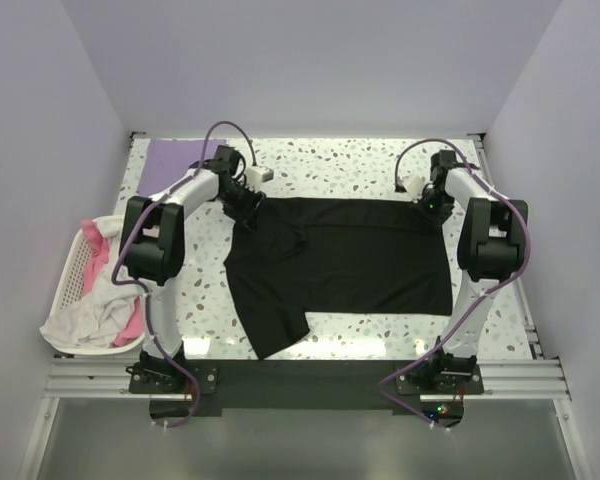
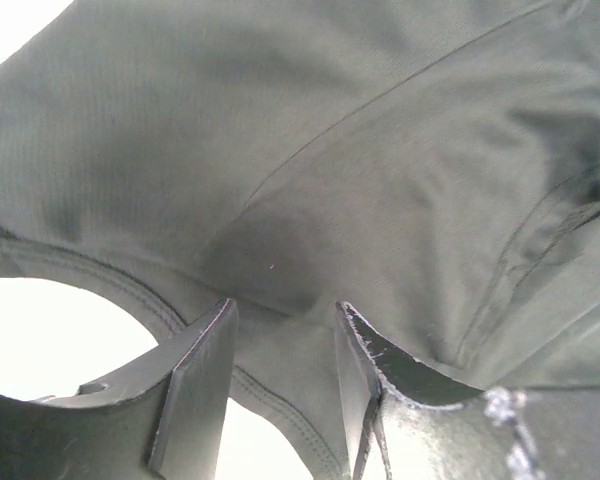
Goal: Fold and stack the t-shirts
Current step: Fold the tshirt
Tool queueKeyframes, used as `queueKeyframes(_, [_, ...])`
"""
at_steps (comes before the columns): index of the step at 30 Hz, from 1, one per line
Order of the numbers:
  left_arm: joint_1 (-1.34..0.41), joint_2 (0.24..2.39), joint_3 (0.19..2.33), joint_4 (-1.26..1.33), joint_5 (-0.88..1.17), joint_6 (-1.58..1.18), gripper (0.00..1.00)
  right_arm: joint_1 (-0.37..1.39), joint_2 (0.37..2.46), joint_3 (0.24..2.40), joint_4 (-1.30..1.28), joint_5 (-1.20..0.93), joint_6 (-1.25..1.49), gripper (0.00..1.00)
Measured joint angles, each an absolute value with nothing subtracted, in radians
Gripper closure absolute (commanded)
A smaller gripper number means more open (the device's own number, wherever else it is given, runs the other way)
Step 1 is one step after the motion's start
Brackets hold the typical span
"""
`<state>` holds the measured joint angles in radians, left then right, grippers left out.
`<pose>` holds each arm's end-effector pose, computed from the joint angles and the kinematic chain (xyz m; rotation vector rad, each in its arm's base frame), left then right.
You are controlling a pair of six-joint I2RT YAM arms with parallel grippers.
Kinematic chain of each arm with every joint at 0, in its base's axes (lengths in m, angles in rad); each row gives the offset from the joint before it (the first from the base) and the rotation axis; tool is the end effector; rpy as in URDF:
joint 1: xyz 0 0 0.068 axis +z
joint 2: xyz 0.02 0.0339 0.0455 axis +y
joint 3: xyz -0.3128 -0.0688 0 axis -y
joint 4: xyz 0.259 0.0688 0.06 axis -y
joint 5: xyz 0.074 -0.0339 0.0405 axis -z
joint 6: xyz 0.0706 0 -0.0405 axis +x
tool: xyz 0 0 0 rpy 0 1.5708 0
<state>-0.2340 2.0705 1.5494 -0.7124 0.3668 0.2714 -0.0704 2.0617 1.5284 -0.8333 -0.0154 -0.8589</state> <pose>0.4520 -0.1338 0.1791 0.7735 2.6472 -0.5024 0.4493 -0.0306 0.1678 -1.1353 2.7228 -0.1151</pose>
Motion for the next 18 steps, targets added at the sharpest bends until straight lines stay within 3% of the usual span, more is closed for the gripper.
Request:
queueKeyframes(9, [-0.225, 1.991, 1.486, -0.696, 0.353, 0.299, 0.59, -0.08, 2.056, 1.598, -0.951, -0.075, -0.852, 0.75])
queueKeyframes(18, [-0.225, 2.019, 1.629, -0.625, 0.343, 0.281, 0.56, -0.073, 2.064, 1.736, -0.912, -0.123, -0.715, 0.74])
